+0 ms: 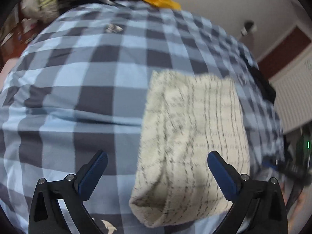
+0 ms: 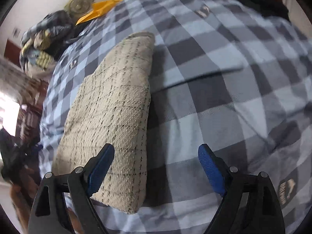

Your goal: Fold small clothes

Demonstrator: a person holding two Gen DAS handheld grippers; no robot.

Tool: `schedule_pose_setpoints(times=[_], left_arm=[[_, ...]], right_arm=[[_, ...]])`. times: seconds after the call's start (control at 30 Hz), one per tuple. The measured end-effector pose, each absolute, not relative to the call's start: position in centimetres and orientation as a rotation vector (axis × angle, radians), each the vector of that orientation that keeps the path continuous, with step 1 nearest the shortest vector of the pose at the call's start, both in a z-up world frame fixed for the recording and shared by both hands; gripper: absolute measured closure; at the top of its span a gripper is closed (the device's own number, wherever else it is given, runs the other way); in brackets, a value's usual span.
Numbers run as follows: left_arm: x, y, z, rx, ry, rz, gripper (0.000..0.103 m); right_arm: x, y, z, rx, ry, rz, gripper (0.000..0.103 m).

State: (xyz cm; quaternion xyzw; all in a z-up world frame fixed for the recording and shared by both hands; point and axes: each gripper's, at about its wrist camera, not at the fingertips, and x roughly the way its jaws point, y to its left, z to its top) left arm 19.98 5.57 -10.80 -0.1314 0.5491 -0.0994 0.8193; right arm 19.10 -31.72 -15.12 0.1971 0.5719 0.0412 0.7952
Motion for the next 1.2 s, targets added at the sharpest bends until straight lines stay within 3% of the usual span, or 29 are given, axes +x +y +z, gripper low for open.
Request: schedule_pose_setpoints(times=[0.23,0.67,0.8,0.83,0.9,0.93,1.07,1.2], left_arm=[[21.9,0.5,-15.8,-0.071,1.325,-0.307,0.000],[24.9,1.8,-20.7,-0.420,1.438,-0.464,0.001],[24.9,1.7,-19.2,-0.418,1.416,-0.489,0.045],[24.8,1.7,-18.8,-0.423,1.408,-0.478,0.056],[24.5,2.1,-17.9,-0.451,1.376,-0.433,0.067],[24.2,2.3,-17.2,-0.458,1.331,-0.403,0.071],[21.9,0.6,-13.4,-0.334,1.071,-0.331,0.074],[22.0,-0.2,-13.7,-0.445,1.033,-0.403,0.073]], right_arm=[[22.9,-29.9,-18.3,0.508,1.343,0.207,0.017],[26.5,-29.0,-23.6,0.777,1.489,0.428,0.017],[26.5,-28.3,-22.8,0.734,1.461,0.447,0.017],[26.5,-28.1,-21.9,0.693,1.436,0.447,0.027],[26.1,-26.9,-19.6,0.564,1.402,0.437,0.060],[25.9,-26.3,-18.7,0.518,1.389,0.431,0.069],[25.3,-23.7,-14.1,0.331,1.268,0.394,0.079],[25.4,-23.2,-8.1,0.203,1.093,0.382,0.079]])
